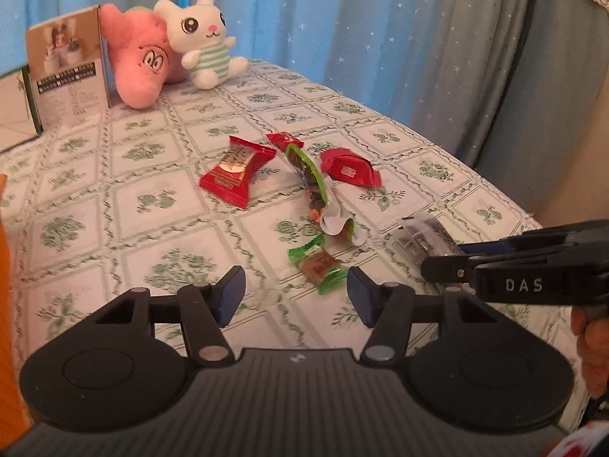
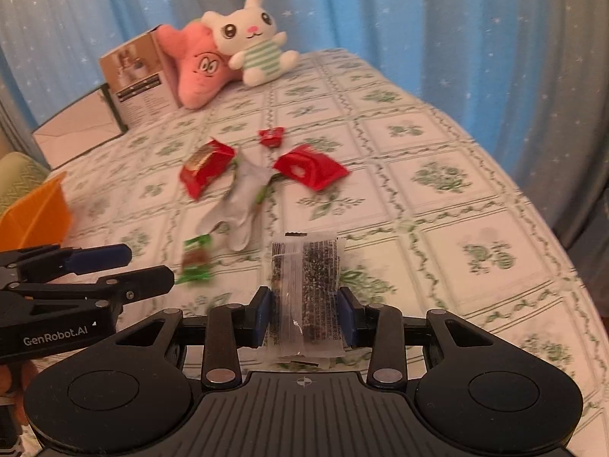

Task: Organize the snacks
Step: 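Grasp the clear packet of dark sticks with the right tool, then grasp the green-wrapped candy with the left tool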

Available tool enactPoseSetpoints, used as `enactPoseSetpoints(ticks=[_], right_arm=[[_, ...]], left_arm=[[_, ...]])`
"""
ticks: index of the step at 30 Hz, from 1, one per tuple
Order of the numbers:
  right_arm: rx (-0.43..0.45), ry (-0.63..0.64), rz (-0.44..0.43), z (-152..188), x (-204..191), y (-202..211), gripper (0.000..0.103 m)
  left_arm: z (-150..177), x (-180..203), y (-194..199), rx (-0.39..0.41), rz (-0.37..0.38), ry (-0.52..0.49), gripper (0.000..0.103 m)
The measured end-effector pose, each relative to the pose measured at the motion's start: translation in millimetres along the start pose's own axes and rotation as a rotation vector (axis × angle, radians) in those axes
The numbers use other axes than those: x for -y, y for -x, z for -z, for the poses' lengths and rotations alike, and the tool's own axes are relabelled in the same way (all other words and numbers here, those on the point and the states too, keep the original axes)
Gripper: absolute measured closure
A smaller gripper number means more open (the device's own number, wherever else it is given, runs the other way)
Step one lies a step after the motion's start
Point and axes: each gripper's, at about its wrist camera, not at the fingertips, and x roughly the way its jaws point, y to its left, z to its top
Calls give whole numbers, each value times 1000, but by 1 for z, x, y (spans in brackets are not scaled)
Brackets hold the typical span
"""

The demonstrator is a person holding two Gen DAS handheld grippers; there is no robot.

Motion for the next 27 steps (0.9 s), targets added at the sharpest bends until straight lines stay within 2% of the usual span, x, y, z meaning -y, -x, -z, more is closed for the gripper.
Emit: enactPoseSetpoints(ticks=[4,8,13,14,20,27], right_arm=[[7,-20,17,-1,4,0,65],[12,-33,24,-2,7,-1,65],[12,-35,25,-2,6,-1,65],[12,-35,25,-2,6,-1,65],[10,-23,26,-1,4,-1,65],[33,4,23,3,-4,9,65]], left_arm=[[-4,8,-10,2,23,51,54],[-7,10,-21,2,5,122,66],[-6,20,-31,-15,-61,101,74],[-6,22,-32,-17,-76,85,79],[1,26,-26,-24,-89,40,83],[15,22,0,-38,-100,70,84]])
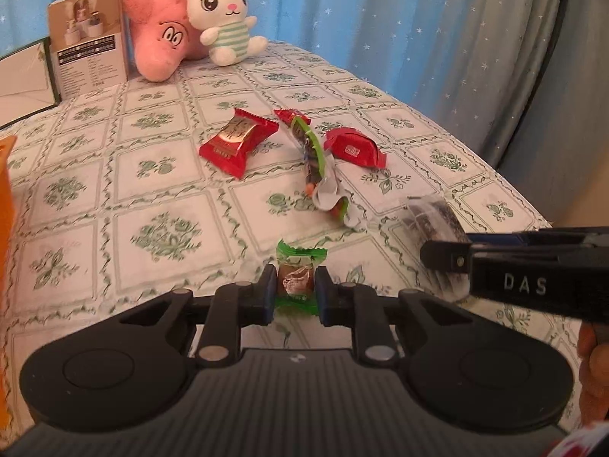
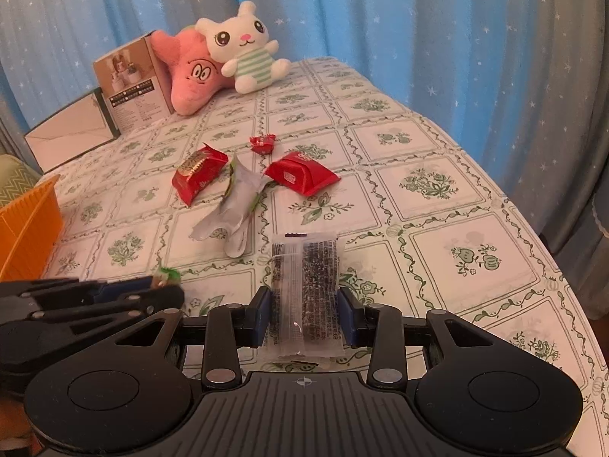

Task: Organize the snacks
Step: 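Grasp the green-wrapped candy with the left tool, then carry both snacks over the orange tray and open both tools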

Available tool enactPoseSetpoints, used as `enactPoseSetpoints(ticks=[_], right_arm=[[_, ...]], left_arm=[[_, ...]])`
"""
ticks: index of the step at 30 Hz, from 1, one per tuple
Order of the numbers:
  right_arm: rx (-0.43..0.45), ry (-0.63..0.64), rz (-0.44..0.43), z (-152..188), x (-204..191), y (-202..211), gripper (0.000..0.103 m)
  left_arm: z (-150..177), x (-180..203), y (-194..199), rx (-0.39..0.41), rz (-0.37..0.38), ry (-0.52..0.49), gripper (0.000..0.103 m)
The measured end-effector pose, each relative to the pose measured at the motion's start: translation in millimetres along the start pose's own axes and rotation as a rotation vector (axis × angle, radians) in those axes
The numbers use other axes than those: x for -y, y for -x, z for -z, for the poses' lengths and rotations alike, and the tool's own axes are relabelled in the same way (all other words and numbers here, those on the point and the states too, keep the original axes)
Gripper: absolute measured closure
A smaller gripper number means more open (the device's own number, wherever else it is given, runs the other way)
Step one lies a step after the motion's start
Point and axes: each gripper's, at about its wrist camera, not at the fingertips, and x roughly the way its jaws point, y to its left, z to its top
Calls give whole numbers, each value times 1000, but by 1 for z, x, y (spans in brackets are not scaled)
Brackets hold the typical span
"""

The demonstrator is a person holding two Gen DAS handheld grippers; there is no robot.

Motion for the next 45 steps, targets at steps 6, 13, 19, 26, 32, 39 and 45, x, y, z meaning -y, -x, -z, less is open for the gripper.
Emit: enactPoseSetpoints(ticks=[6,13,19,26,32,39,45], right_arm=[[35,5,-29,8,-9,18,65],[64,23,-57,18,-24,44,65],[78,40,-92,23,-46,63,65],[83,100,-150,29,-85,81,65],[70,158,-216,34,-127,90,65],[82,242,-286,32,-179,102,65],[91,286,-332,27,-213,108,65]], left_arm=[[12,-2,34,13,-16,37,84],[23,-11,78,46,-58,99,84],[32,-24,116,74,-102,120,84],[41,-45,159,110,-152,176,84],[49,-67,197,148,-200,221,84],[58,-100,236,175,-262,269,84],[63,-125,258,185,-300,294,84]])
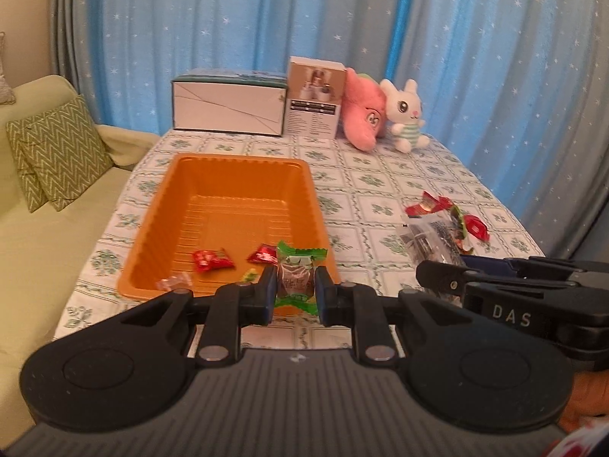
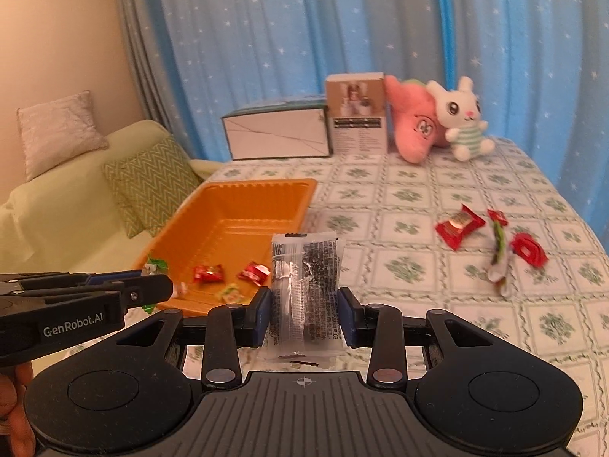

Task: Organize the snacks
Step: 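Carry both snacks over the orange tray and open both tools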

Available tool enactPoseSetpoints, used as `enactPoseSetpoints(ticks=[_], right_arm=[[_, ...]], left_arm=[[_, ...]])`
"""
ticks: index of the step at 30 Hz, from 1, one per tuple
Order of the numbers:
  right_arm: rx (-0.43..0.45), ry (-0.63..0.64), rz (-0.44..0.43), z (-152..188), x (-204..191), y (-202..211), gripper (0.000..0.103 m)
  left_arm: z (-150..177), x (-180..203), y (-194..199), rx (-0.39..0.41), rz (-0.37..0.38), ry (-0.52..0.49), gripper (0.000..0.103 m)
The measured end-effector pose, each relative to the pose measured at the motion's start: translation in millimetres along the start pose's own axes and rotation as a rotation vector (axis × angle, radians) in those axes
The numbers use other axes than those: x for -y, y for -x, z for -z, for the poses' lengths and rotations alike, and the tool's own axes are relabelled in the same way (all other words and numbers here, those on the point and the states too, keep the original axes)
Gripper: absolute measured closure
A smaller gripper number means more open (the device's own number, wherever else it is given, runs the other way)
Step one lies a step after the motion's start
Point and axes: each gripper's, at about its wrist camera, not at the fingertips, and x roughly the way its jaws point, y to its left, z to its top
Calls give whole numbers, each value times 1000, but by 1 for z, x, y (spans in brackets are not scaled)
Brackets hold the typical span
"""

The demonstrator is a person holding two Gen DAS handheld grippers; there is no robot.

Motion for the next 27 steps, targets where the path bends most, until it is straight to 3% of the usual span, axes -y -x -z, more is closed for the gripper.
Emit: enactPoseSetpoints(ticks=[14,27], right_arm=[[-19,33,-69,-28,-35,-29,65],[-40,24,-82,-51,-41,-77,65]], left_arm=[[-19,-52,2,13,-35,37,84],[-46,-74,-47,-19,-31,-13,84]])
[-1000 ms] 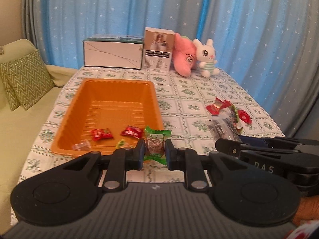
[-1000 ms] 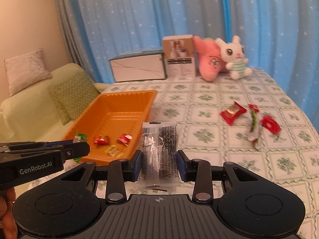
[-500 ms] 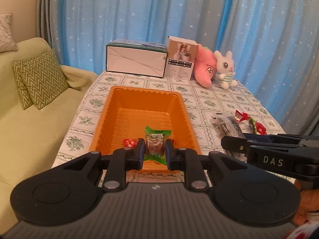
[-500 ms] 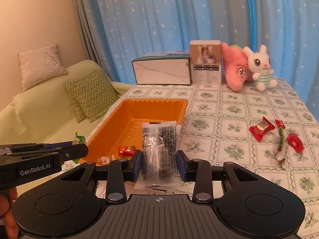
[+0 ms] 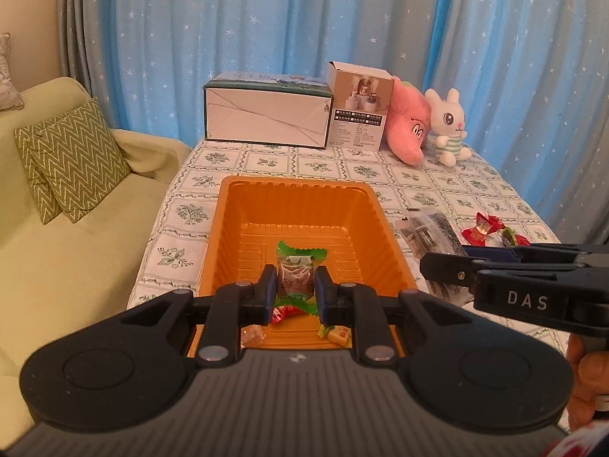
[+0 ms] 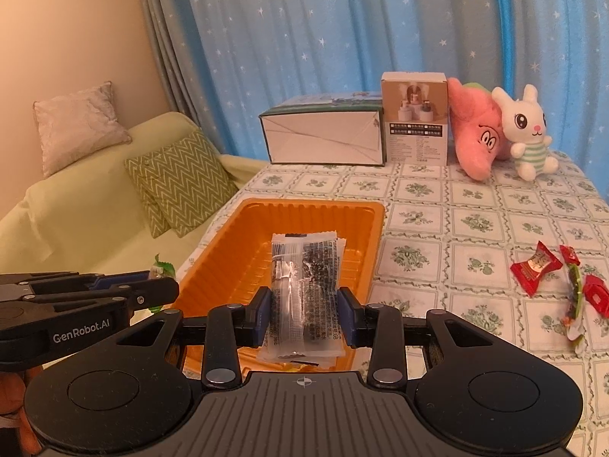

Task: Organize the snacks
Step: 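Carry both snacks over the orange tray and open both tools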

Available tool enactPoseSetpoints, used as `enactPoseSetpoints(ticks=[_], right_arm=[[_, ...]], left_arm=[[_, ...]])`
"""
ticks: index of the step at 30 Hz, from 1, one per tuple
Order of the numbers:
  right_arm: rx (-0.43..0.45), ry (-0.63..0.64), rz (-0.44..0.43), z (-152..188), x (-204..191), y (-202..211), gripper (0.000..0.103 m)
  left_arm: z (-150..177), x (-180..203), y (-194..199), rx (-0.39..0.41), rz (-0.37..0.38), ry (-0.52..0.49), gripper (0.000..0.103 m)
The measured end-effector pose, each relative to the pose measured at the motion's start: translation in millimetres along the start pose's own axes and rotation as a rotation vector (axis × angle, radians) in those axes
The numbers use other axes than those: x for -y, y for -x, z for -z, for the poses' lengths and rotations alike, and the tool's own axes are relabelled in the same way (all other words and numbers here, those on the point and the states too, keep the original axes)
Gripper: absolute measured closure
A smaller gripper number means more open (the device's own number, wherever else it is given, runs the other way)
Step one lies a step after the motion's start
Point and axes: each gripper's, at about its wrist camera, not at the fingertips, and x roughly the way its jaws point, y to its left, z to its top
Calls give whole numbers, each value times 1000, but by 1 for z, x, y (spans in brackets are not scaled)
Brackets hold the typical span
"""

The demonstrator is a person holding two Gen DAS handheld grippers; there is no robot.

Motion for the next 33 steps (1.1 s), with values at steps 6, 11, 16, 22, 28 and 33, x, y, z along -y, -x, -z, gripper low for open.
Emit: enactPoseSetpoints(ticks=[6,11,16,22,28,33], right_arm=[[-15,-11,6,-3,7,-22,65],[-27,-29,7,-3,11,-32,65],[-43,-26,4,0,12,-38,65],[-46,-33,0,0,12,-41,65],[-53,-37,-16,-1,9,-46,65],[-55,-50,-62,0,9,-53,65]], left_arm=[[0,-6,-25,-34,4,-5,84],[4,-9,-41,-54,19,-6,80],[8,-15,-41,-49,-10,37,72],[9,-25,-33,-33,-44,64,72],[10,-27,-30,-33,-51,69,72],[11,-28,-30,-36,-61,66,72]])
